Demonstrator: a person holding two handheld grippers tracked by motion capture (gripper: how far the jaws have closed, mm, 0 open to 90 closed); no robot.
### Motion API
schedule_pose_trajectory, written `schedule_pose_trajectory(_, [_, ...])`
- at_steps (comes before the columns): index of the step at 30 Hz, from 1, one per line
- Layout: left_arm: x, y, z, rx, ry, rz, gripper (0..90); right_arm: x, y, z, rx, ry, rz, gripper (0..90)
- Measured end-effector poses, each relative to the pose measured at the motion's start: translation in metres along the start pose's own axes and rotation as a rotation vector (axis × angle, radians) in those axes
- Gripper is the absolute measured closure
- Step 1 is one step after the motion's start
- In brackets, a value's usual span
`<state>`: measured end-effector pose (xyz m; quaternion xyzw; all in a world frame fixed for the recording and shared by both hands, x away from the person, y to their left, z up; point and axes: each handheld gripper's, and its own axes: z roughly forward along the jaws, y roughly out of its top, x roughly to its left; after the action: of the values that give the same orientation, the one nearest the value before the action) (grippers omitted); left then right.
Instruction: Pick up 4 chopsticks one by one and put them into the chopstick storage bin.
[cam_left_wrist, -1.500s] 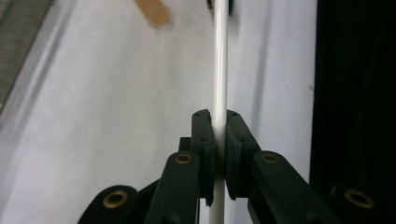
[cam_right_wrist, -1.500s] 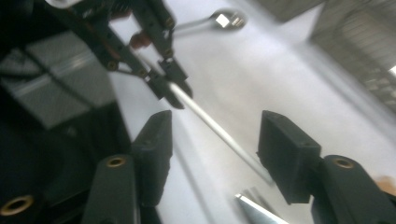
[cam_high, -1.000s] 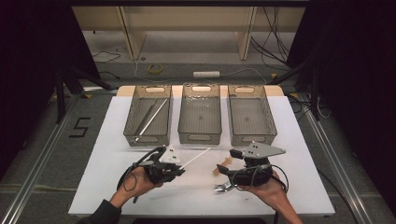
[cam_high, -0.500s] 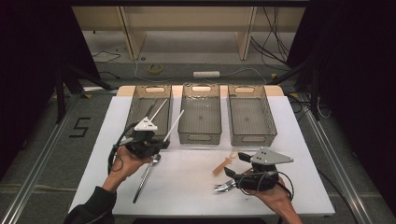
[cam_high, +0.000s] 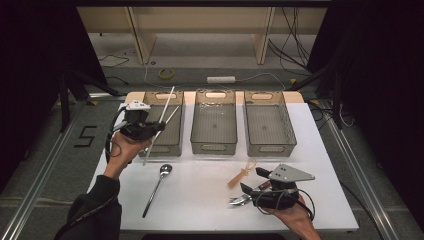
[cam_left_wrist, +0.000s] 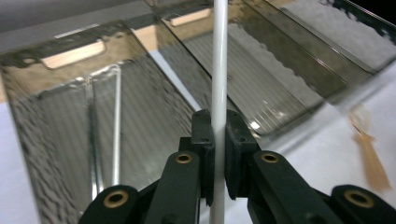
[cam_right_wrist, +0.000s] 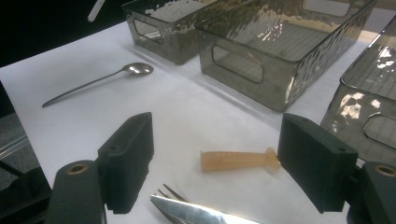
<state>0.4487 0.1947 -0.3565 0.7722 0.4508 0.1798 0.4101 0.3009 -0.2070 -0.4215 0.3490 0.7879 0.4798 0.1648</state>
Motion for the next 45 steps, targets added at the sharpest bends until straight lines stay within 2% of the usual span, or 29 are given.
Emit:
schedule_pose_trajectory(7, [0.025,0.015,0.016,0.003,0.059,-0.031,83.7,0.005,0.0,-0.001,-0.003,0.016,-0.013,27.4])
schedule_pose_trajectory(16, [0.049,0.026,0.033,-0.003,0.128,-0.061,83.6,0.006,0.0,-0.002,-0.009,0.022,-0.011,26.1])
schedule_pose_trajectory(20, [0.054,0.029,0.04,-0.011,0.145,-0.058,83.6,0.007,0.0,-0.002,-0.017,0.023,-0.01,26.0])
schedule_pose_trajectory(22, [0.056,0.03,0.044,0.005,0.159,-0.046,83.6,0.007,0.0,-0.002,-0.017,0.026,-0.014,25.9])
schedule_pose_trajectory(26, [0.06,0.025,0.053,0.018,0.176,-0.042,83.5,0.008,0.0,-0.001,-0.013,0.032,-0.016,25.9])
schedule_pose_trajectory(29, [0.061,0.019,0.059,0.009,0.184,-0.05,83.5,0.009,-0.001,-0.001,-0.01,0.035,-0.017,25.9])
schedule_pose_trajectory(33, [0.061,0.009,0.066,0.008,0.173,-0.041,83.4,0.01,-0.001,0.0,-0.004,0.035,-0.027,26.0])
schedule_pose_trajectory(45, [0.056,-0.011,0.084,0.072,0.172,-0.006,83.0,0.009,-0.001,0.0,-0.006,0.036,-0.022,26.0])
